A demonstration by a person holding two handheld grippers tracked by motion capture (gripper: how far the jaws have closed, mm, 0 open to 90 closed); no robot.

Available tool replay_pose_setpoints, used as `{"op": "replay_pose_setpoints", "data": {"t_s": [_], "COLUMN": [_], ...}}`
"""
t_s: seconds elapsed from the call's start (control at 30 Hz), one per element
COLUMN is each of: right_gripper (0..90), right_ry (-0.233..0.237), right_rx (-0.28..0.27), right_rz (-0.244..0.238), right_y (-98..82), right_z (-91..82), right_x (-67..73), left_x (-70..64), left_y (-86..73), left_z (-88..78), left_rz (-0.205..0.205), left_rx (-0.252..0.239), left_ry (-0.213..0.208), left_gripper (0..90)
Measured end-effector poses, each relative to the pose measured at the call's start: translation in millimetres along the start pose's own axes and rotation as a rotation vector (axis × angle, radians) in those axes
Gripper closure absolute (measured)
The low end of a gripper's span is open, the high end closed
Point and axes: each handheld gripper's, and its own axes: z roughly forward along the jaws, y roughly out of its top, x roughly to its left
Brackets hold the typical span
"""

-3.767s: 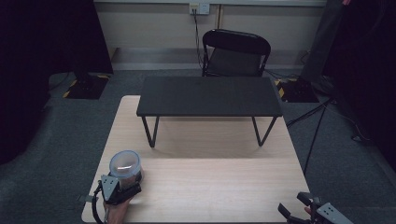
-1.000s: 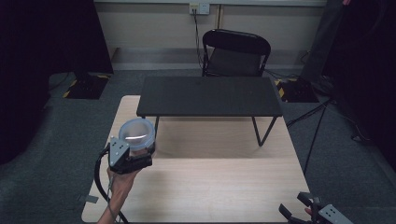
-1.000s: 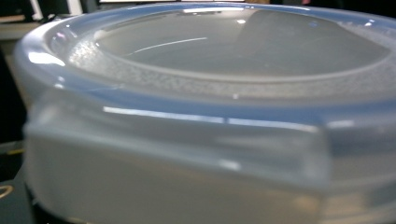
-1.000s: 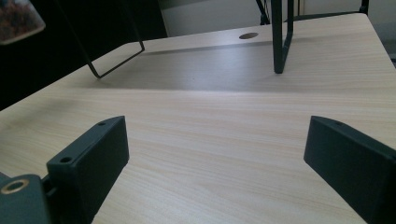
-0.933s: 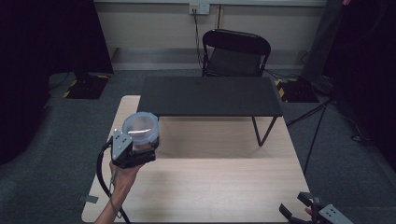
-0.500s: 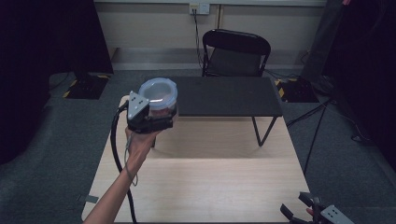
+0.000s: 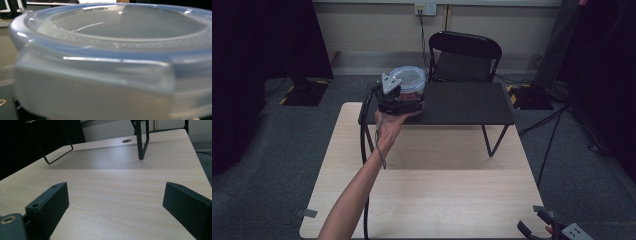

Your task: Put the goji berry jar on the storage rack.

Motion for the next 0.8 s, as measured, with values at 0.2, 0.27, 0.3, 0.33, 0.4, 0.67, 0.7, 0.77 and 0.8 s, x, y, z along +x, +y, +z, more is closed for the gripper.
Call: {"op": "replay_pose_setpoints", "data": {"t_s": [0.2, 0.27, 0.3, 0.33, 0.4, 0.67, 0.7, 0.77, 0.8], "right_gripper": [5.8, 5.8, 5.8, 5.7, 5.8, 5.8, 5.8, 5.8, 5.8], "right_ry": [-0.014, -0.015, -0.016, -0.016, -0.014, -0.006, -0.006, -0.004, -0.002], "right_rx": [-0.001, 0.001, 0.001, 0.004, 0.004, 0.005, 0.005, 0.006, 0.006], "right_rz": [0.006, 0.006, 0.006, 0.007, 0.007, 0.01, 0.01, 0.011, 0.01], "right_y": [-1.4, -1.5, -1.5, -1.3, -1.4, -1.2, -1.0, -0.9, -0.9], "right_z": [-3.3, -3.4, -3.2, -3.2, -3.2, -2.2, -2.0, -1.4, -1.1], "right_x": [-1.1, -1.4, -1.5, -1.6, -2.3, -4.2, -4.3, -4.3, -4.1], "left_x": [-12.4, -15.3, -17.1, -19.0, -22.4, -28.3, -28.9, -30.0, -30.0], "left_y": [3.2, 3.0, 2.9, 2.4, 1.6, -2.5, -2.9, -6.2, -6.2], "left_z": [28.7, 35.7, 39.1, 42.5, 49.4, 59.2, 59.1, 58.5, 58.5], "left_rz": [0.0, 0.0, 0.0, 0.003, 0.016, 0.038, 0.039, 0.036, 0.036], "left_rx": [0.02, 0.028, 0.034, 0.04, 0.057, 0.078, 0.077, 0.067, 0.067], "left_ry": [0.007, 0.004, 0.004, 0.005, 0.009, 0.028, 0.03, 0.034, 0.034], "left_gripper": [1.3, 1.3, 1.3, 1.3, 1.3, 1.0, 0.9, 0.7, 0.6]}}
